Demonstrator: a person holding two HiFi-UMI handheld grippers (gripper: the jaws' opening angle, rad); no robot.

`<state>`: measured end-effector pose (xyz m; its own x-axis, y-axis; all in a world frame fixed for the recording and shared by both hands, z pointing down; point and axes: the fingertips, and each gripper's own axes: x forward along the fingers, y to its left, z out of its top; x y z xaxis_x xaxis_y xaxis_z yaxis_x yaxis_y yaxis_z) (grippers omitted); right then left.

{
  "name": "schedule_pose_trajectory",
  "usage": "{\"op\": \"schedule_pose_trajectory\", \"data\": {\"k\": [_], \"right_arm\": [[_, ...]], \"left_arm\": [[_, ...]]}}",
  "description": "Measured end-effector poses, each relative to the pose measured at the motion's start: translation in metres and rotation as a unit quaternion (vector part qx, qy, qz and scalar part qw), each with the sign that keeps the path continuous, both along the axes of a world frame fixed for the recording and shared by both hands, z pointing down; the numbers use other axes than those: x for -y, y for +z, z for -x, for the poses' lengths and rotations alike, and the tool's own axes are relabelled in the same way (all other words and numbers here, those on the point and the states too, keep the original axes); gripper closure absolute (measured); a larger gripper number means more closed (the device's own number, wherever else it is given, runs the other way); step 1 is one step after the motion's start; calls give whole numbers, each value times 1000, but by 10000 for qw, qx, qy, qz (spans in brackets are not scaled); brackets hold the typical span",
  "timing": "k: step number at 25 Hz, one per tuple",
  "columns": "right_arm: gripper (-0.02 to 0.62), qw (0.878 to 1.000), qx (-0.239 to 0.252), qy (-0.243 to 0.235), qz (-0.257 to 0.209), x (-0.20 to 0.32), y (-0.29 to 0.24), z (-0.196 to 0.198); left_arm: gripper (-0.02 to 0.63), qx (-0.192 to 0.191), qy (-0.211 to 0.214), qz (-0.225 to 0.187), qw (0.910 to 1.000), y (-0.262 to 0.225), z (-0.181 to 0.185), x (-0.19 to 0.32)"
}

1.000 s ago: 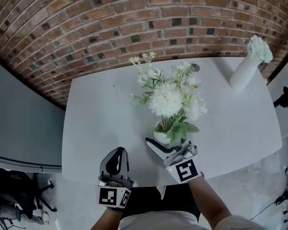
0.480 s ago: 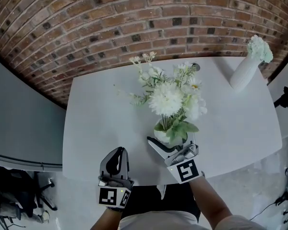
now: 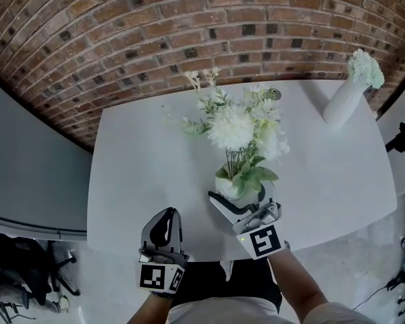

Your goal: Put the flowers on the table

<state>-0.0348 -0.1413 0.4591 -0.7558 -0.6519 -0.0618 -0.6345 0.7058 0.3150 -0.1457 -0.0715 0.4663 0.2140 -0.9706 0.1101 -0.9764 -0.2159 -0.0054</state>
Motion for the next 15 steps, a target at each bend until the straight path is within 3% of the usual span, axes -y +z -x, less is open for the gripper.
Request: {"op": "schedule_pose_trajectory", "data": {"k": [15], "right_arm": [[188, 9995, -239, -4, -192, -18, -1, 6]], "left_arm": [[580, -26, 55, 48, 10000, -1, -3, 4]]}}
